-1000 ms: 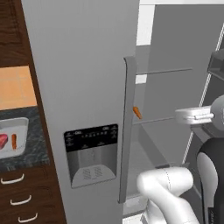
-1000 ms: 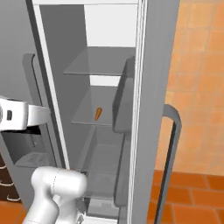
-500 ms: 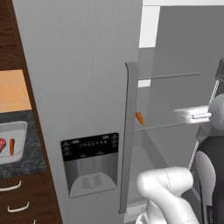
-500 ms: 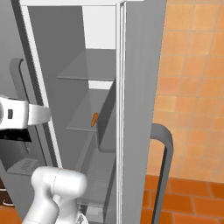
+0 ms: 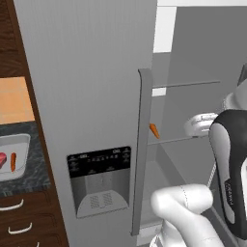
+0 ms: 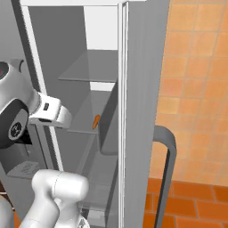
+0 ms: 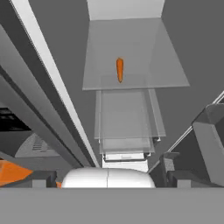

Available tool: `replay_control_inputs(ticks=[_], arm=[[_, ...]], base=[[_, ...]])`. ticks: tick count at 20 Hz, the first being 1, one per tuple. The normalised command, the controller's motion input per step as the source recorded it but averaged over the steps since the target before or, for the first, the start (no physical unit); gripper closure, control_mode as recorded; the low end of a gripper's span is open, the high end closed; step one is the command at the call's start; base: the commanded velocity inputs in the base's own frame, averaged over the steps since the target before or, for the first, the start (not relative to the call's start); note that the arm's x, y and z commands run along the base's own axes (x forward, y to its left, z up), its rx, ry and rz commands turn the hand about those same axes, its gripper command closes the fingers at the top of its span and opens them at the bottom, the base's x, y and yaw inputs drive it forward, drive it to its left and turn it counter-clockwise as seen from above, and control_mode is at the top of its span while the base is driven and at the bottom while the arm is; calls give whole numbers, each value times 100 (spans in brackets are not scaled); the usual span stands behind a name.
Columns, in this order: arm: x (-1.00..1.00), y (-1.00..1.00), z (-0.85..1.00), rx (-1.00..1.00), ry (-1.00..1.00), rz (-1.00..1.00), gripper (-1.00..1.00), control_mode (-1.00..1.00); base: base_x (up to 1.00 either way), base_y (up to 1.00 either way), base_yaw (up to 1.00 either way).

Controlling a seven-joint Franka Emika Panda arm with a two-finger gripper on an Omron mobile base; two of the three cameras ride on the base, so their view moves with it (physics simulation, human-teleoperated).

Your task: Place one carrot and one steak in each tupperware on the nearby counter, to pack two identical lunches.

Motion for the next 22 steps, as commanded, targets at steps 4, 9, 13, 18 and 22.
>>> replay_control_inputs(ticks=[4,9,13,18,22], arm=[[46,0,-69,1,16,0,-100,-100],[39,-8,-31,0,-3,3,-100,-100],[48,-17,-28,2,-4,6,-100,-100],[65,-11,-19,1,0,5,-100,-100],[60,-6,-22,1,-2,12,-100,-100]], base=[[0,0,0],[0,0,0],[0,0,0],[0,0,0],[0,0,0]])
